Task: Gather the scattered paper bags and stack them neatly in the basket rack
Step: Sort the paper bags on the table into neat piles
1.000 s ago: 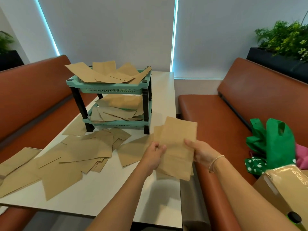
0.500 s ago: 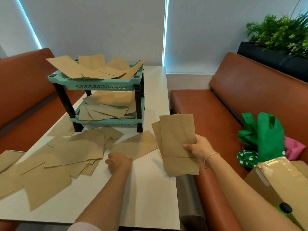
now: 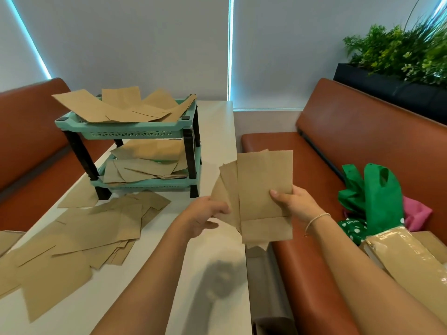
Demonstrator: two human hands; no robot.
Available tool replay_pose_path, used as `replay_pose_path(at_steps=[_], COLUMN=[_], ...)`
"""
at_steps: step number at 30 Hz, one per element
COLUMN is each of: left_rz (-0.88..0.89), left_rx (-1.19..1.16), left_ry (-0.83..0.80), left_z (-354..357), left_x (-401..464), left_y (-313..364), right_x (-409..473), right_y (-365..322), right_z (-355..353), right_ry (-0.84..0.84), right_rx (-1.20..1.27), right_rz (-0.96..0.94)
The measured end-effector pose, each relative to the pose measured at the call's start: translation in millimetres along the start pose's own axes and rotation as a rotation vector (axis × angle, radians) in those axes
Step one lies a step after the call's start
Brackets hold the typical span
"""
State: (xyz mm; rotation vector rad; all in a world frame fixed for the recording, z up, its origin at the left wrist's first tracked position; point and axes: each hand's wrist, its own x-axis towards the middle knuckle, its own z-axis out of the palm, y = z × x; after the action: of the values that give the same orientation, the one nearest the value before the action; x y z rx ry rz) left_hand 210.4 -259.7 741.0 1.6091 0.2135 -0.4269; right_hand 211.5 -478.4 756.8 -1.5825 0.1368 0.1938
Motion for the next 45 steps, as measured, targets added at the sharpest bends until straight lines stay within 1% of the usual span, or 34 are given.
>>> replay_pose_path(at_steps=[1,3,5,8,10,12,13,14,15,17,18,20,22,24,26,28,31,32,34,36,39,41,45], left_rz=[0.011,0.02,0.017,0.012,0.046,0.104,0.125,0.136,0.134,0.125,0.116,0.094,0.081,0.07,0.061,0.067,0.106,0.111,0.118,0.128,0.127,0.135,0.172], left_rx=[-0.067,-0.206,-0.303,-0.413,-0.529,-0.715,-0.76,-0.726,-0.619,-0.338,-0.253,-0.159,0.003,0.181,0.308,0.413,0.526,0.552,0.602,0.66,0.752,0.776,0.769], left_ry=[-0.087,-0.238,-0.329,-0.346,-0.347,-0.44,-0.485,-0.485,-0.43,-0.243,-0.165,-0.08,-0.071,-0.1,-0.124,-0.153,-0.19,-0.192,-0.177,-0.143,-0.047,0.005,0.05], left_z=[3,9,17,33,42,49,53,60,68,85,91,99,103,108,112,117,129,134,143,150,156,157,156], left_x=[-2,-7,-9,-2,4,11,12,12,12,15,18,22,23,25,26,26,24,22,22,25,30,31,32], left_y=[5,12,14,10,3,-6,-8,-11,-14,-21,-25,-30,-32,-36,-40,-46,-53,-56,-63,-71,-82,-86,-95], right_x=[-1,-2,-2,-2,-4,-5,-4,-2,-2,-2,-3,-4,-3,0,1,1,-2,-5,-10,-15,-17,-16,-26], right_y=[-1,2,10,22,26,27,29,32,33,35,36,35,33,28,24,22,27,31,41,56,88,124,199], right_z=[-3,-7,-11,-15,-17,-20,-22,-24,-25,-26,-27,-33,-45,-60,-77,-92,-107,-109,-113,-116,-119,-117,-102], right_ry=[-0.012,-0.051,-0.06,-0.037,0.0,0.087,0.136,0.179,0.202,0.199,0.184,0.185,0.26,0.313,0.299,0.214,-0.054,-0.105,-0.116,-0.079,-0.07,-0.087,-0.141], right_rx=[0.055,0.09,0.086,0.131,0.151,0.182,0.201,0.212,0.212,0.171,0.13,0.046,-0.061,-0.251,-0.455,-0.679,-1.024,-1.1,-1.177,-1.213,-1.267,-1.277,-1.268], right_rz=[0.01,0.031,0.05,0.078,0.071,0.063,0.056,0.051,0.046,0.047,0.05,0.033,-0.017,-0.068,-0.107,-0.114,0.002,0.049,0.103,0.1,0.145,0.229,0.432])
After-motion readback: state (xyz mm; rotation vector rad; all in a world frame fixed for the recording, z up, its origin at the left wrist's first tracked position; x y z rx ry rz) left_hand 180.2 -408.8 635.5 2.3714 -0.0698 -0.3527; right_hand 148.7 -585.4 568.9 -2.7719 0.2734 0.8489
